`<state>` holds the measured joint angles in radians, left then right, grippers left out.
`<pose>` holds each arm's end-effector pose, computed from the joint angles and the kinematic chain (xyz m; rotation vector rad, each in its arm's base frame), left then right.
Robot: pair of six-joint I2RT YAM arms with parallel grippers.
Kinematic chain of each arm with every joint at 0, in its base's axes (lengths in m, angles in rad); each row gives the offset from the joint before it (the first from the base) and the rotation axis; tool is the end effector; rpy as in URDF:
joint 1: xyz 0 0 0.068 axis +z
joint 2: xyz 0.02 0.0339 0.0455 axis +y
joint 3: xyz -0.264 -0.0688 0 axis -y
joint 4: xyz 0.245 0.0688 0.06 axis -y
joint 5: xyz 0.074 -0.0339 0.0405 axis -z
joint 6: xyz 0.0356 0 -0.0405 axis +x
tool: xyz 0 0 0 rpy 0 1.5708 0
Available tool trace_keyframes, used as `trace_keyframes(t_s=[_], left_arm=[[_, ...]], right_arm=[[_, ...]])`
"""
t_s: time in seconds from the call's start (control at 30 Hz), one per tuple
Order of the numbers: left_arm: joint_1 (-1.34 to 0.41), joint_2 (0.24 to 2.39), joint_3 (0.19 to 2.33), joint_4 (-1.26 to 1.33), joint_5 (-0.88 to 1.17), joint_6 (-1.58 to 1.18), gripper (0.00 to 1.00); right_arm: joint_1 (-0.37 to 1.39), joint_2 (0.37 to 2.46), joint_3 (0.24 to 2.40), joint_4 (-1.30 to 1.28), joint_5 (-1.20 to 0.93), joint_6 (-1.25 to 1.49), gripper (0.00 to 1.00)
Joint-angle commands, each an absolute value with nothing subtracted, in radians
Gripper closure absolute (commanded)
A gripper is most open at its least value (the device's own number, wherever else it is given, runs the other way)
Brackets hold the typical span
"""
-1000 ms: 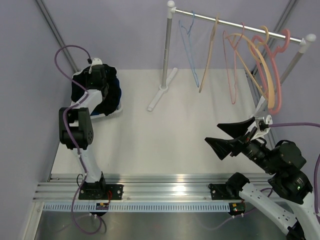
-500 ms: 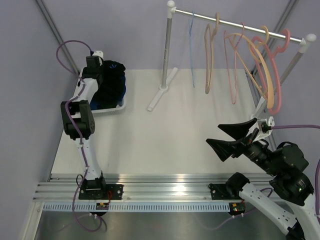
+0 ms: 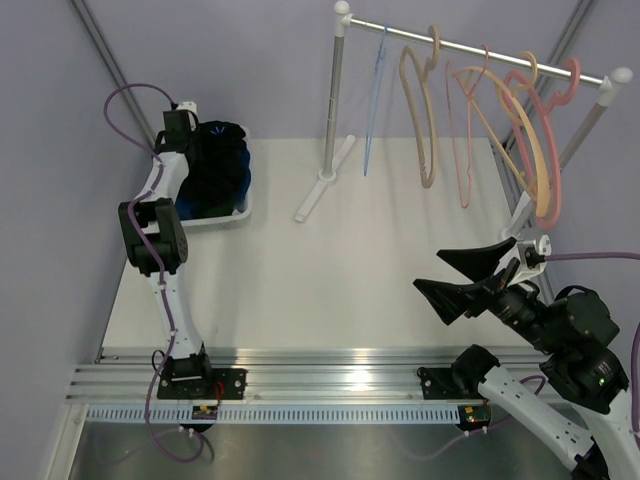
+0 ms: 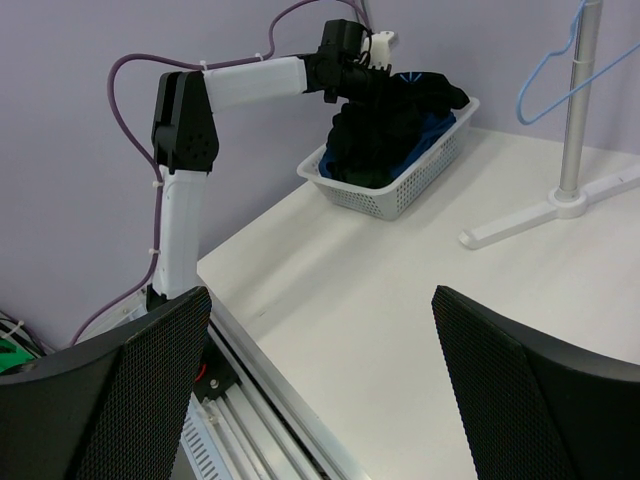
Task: Remove the t-shirt from the hanger
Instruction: Place the T-shirt in the bin.
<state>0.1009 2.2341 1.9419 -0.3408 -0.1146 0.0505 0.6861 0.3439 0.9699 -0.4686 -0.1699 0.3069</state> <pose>0.5196 0.0567 0.2437 -0.1197 2.2037 0.2107 0.0291 0.0316 0.4118 -0.4227 1.4215 0.9338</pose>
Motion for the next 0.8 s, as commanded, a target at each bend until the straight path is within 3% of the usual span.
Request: trace_keyframes(t_s=[0.0,0.03,0.07,0.1,0.23,0.4,0.57,0.77], left_arm=[[0.083,2.316,1.878,-0.578,-0.074,0.017,1.0],[0.083,2.289,1.875,-0.577,-0.075,0.026,0.97],[0.084,2.269,1.867,-0.575,-0.077,0.032,0.71],[0.084,2.244,1.843,-0.563,-0.092,0.037,0.59],[0.083,2.111,1.806,-0.54,-0.084,0.064,0.36],[0.083,1.923,1.761,-0.477,-0.006,0.052,0.2],[0.081,1.826,1.769,-0.453,0.116,-0.063,0.18],[0.078,1.737,1.782,-0.459,0.009,-0.107,0.11]], right_arm=[[0.684,0.33,0.969,-0.457,-0.176,0.305,0.01],[0.684,0.331,0.969,-0.457,-0.175,0.305,0.0],[0.684,0.33,0.971,-0.459,-0.175,0.304,0.01],[0.684,0.328,0.971,-0.46,-0.176,0.304,0.01],[0.684,0.321,0.969,-0.46,-0.164,0.302,0.0],[0.684,0.311,0.966,-0.459,-0.152,0.299,0.01],[0.684,0.316,0.968,-0.471,-0.137,0.29,0.0],[0.684,0.307,0.971,-0.479,-0.129,0.282,0.01]])
